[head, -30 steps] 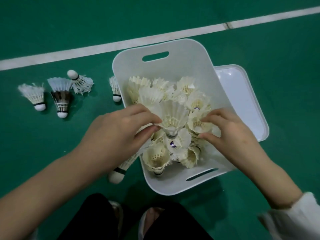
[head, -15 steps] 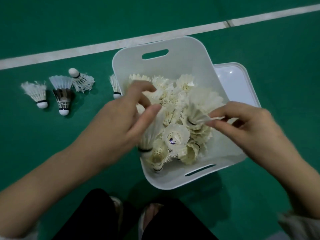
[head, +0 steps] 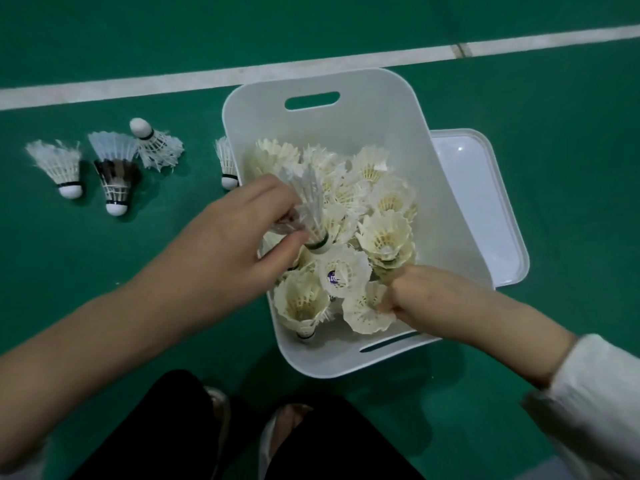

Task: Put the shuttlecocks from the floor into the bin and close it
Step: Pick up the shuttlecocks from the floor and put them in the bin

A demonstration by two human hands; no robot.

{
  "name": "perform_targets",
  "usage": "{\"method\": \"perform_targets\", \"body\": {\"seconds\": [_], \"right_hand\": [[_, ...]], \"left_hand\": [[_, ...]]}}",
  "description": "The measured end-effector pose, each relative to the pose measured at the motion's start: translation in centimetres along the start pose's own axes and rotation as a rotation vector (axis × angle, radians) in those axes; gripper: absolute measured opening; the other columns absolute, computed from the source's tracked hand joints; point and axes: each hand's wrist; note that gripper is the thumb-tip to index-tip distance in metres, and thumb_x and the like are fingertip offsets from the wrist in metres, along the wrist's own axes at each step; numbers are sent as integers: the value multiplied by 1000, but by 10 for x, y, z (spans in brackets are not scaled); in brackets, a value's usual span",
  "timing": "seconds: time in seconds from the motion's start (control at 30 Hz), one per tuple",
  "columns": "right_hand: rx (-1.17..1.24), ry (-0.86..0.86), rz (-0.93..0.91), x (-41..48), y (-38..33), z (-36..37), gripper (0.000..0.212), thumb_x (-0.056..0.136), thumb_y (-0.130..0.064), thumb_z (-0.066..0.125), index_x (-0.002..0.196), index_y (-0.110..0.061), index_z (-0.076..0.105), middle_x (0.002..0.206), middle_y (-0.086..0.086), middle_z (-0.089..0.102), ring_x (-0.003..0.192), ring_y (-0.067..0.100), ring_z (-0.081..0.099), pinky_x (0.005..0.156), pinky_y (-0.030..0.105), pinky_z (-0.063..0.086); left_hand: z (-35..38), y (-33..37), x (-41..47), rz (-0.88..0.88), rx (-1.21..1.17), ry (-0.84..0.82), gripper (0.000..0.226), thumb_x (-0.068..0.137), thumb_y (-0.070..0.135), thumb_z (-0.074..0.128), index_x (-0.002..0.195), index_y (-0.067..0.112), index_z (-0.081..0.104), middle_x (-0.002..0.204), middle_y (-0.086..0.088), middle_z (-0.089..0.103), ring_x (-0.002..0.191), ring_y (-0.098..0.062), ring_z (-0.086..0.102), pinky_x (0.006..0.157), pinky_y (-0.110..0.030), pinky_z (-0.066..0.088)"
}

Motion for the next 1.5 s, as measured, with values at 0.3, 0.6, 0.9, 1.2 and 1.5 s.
{"method": "perform_targets", "body": {"seconds": [0.3, 0.6, 0.9, 1.2, 1.5], "right_hand": [[-211, -111, -35, 13, -18, -2, 26, 87, 3, 43, 108, -4, 57, 109, 13, 61, 103, 28, 60, 80, 34, 48], [631, 498, 26, -58, -27, -68, 30, 84, -38, 50, 114, -41, 55, 77, -14, 63, 75, 3, 59, 70, 11, 45], [530, 495, -60, -33, -27, -58, 23, 85, -31, 62, 81, -9, 61, 66, 0, 59, 69, 13, 51, 65, 30, 42], [-28, 115, -213, -22, -31, -29, 20, 63, 2, 72, 65, -14, 59, 65, -6, 36, 53, 14, 34, 48, 23, 28], [-94, -51, -360, -22, -33, -38, 12, 63, -6, 63, 61, -17, 60, 64, -9, 29, 43, 17, 40, 37, 25, 34]], "left_hand": [[5, -3, 3, 131, 51, 42, 28, 85, 36, 51, 85, 11, 65, 92, -1, 59, 87, -13, 50, 79, -16, 34], [14, -5, 2, 275, 11, 33, 23, 85, 29, 54, 86, 9, 65, 88, -3, 61, 83, -15, 50, 75, -26, 41], [-2, -3, -3, 164, -68, 59, 21, 88, 31, 53, 98, 15, 63, 95, 7, 58, 83, -4, 54, 79, -12, 44], [17, -124, -30, -445, 173, -24, 16, 88, 26, 57, 89, 11, 62, 90, -11, 67, 77, -26, 58, 70, -35, 44], [79, -158, -37, -695, 33, -94, 39, 85, 36, 61, 103, 1, 60, 101, -20, 64, 91, -34, 58, 75, -35, 42]]}}
Point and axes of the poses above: each hand's wrist, its own x-axis towards the middle knuckle, its own z-axis out of the palm, y = z × x
